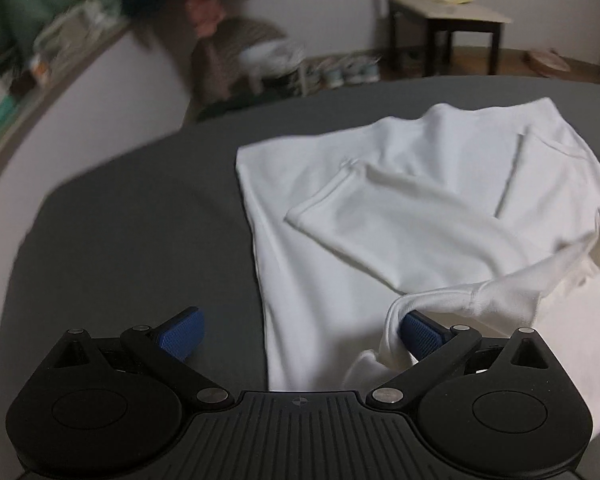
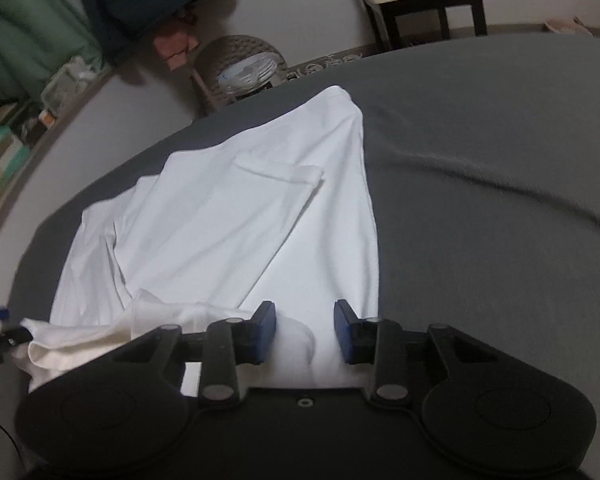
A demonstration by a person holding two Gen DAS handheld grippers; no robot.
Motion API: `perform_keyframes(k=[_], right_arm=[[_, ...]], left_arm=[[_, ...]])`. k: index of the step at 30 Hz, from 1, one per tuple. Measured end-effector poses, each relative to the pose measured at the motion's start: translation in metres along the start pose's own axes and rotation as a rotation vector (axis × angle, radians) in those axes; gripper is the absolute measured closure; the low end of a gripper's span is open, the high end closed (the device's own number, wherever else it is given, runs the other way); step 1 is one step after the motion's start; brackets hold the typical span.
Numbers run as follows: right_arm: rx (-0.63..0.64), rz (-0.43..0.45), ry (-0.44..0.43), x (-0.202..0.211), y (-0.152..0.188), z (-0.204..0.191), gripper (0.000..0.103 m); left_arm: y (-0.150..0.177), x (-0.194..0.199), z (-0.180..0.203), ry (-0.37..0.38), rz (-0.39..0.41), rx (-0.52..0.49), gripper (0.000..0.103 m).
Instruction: Fold clothes
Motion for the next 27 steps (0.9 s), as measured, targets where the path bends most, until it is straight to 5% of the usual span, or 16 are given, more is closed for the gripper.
perform_keyframes(k=[5, 9, 13, 14, 19, 20, 23, 24, 25, 27], right_arm=[[0.165, 0.070, -0.003, 0.011, 0.004, -0.022, 0.071], [0.335, 0.113, -0.038, 0.017, 0.013, -0.049, 0.064], [0.299, 0.086, 0.051, 0.008, 0.012, -0.047, 0.063], [0.270, 0.082, 0.064, 0.007, 0.010, -0.042, 0.063], [0.084, 0.039, -0.002, 0.012, 0.009, -0.011, 0.063], [0.057, 0.024, -0.025, 0.013, 0.011, -0.005, 0.063], [-0.034, 0.007, -0.097, 0.012, 0.016, 0.010, 0.064], [-0.063, 0.008, -0.120, 0.011, 0.017, 0.014, 0.070], [-0.085, 0.016, -0.138, 0.010, 0.018, 0.016, 0.076], [-0.127, 0.030, -0.160, 0.009, 0.020, 0.017, 0.077]], left_arm=[[-0.005, 0.004, 0.005, -0.040, 0.002, -0.004, 0.000], [-0.007, 0.009, 0.018, -0.136, 0.007, -0.117, 0.000], [0.000, 0.006, 0.001, -0.337, -0.026, -0.077, 0.000], [0.002, 0.008, -0.006, -0.307, -0.012, -0.039, 0.000], [0.029, 0.016, -0.017, 0.185, 0.043, 0.027, 0.000], [0.035, 0.014, -0.017, 0.234, 0.033, 0.041, 0.000], [0.051, 0.006, -0.019, 0.187, 0.027, 0.117, 0.001], [0.054, 0.003, -0.019, 0.196, 0.021, 0.150, 0.008], [0.056, -0.001, -0.019, 0.207, 0.014, 0.183, 0.027], [0.058, -0.007, -0.019, 0.257, 0.000, 0.261, 0.041]])
Point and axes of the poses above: each gripper's, at about its wrist camera, not at the fingertips, and x roughly against the way its jaws point, z to its right, y to its underside, the point moved 3 cm from there along -x, roughly the way its jaws point, and after that the axes turned 4 degrees about -x, right-handed, at the moved point
